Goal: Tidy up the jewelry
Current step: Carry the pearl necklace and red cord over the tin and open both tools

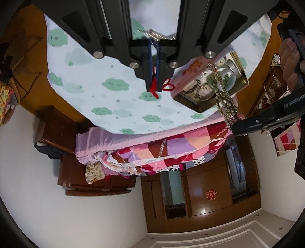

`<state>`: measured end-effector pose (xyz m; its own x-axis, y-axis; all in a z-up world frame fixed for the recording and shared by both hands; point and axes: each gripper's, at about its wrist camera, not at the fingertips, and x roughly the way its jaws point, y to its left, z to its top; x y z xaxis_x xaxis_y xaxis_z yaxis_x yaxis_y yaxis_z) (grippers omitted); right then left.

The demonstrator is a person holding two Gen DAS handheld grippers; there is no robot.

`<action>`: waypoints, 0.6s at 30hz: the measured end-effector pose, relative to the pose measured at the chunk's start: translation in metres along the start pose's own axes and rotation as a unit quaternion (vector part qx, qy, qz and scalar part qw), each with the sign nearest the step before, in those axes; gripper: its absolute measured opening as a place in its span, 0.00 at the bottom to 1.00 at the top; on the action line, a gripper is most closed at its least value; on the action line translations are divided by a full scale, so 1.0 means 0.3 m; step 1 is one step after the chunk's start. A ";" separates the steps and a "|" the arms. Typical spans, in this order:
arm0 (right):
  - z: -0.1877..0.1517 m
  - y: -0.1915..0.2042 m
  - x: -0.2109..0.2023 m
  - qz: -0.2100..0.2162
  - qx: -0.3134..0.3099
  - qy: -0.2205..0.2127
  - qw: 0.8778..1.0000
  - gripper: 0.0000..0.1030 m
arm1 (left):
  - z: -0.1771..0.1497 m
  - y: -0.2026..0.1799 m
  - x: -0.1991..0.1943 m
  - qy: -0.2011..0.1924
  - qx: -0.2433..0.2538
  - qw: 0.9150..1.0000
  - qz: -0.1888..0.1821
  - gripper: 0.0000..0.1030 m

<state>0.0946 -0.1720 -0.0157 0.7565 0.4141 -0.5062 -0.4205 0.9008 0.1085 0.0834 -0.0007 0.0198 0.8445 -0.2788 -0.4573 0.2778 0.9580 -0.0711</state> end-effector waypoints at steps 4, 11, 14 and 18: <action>0.054 0.056 0.012 0.012 -0.022 -0.007 1.000 0.05 | 0.021 0.049 -0.016 -0.009 -0.009 1.000 0.011 0.04; 0.127 0.152 0.062 0.036 -0.055 -0.009 0.998 0.05 | 0.038 0.122 -0.039 -0.016 -0.017 0.999 0.033 0.04; 0.145 0.181 0.081 0.045 -0.064 -0.008 0.997 0.05 | 0.041 0.152 -0.044 -0.019 -0.022 0.999 0.039 0.04; 0.164 0.215 0.115 0.062 -0.071 -0.003 0.996 0.05 | 0.037 0.194 -0.040 -0.017 -0.028 0.998 0.047 0.04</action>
<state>0.1181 -0.0932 0.0160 0.6968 0.5222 -0.4917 -0.5773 0.8151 0.0476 0.0946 0.0577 0.0310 0.8808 -0.1886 -0.4344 0.1715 0.9820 -0.0786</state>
